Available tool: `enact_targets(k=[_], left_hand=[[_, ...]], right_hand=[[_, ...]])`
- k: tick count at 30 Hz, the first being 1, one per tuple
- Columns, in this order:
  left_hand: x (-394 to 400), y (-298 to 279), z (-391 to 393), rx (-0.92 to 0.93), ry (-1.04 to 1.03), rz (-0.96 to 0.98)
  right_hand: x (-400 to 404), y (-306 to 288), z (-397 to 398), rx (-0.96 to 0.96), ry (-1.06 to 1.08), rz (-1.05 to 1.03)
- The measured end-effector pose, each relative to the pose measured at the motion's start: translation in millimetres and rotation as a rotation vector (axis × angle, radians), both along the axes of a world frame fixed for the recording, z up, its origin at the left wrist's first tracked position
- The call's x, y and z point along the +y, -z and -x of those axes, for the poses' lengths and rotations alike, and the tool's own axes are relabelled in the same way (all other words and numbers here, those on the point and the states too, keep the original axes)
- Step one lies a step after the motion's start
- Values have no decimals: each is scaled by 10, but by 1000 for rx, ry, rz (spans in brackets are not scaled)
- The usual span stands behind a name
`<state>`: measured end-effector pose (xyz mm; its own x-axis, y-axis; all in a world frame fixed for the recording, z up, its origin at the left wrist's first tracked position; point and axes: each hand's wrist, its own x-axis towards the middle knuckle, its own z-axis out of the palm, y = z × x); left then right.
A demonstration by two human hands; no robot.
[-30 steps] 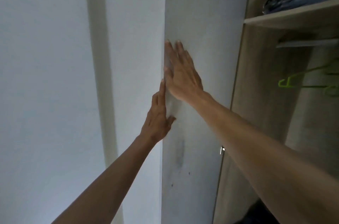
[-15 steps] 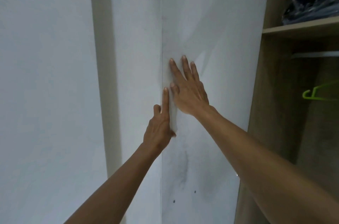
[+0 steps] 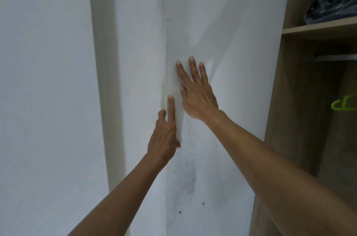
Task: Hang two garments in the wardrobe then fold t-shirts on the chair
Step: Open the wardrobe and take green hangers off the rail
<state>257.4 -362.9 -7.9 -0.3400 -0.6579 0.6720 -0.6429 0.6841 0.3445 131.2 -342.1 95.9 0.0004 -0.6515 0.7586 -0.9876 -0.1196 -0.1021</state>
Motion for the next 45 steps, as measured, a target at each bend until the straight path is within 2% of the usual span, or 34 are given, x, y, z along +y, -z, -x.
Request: enact_targets(k=[3,5,7,9,13,18,23,28,31,34,37,39,45], left_hand=[[39,-4,26,-17,-24,-30],[97,-3,28,-68,-138,-15],[138,17,58,-113,-299,129],[181,10,145,-78,-313,275],[293,-40,516,5,-117,361],[569,-37,1194,14,294,236],[998,79,1772,-42,755,78],[1572,193,2095,-131,1067,-43],[1947,191,2239,-190,1190,-138],[2323,146,2376,-207,1290,-155],[2651,74,2502,-160,1358,-272],[2821,59,2639,-165,1341,-270],[3061,54,3054,-104,1340,-504]], right_hand=[[3,-6,49,13,-29,-2],[38,-10,83,-3,-56,-1],[120,-29,127,-54,-60,20],[245,-49,219,-108,-23,78],[597,-126,490,-95,67,160],[1250,-162,915,-39,245,199],[2130,-74,1244,52,653,128],[2966,118,1372,-14,1038,137],[3326,232,1416,12,1252,54],[3604,258,1511,34,1351,-12],[3799,167,1583,30,1379,-100],[3899,80,1608,57,1378,-140],[3984,10,1778,183,1364,-148]])
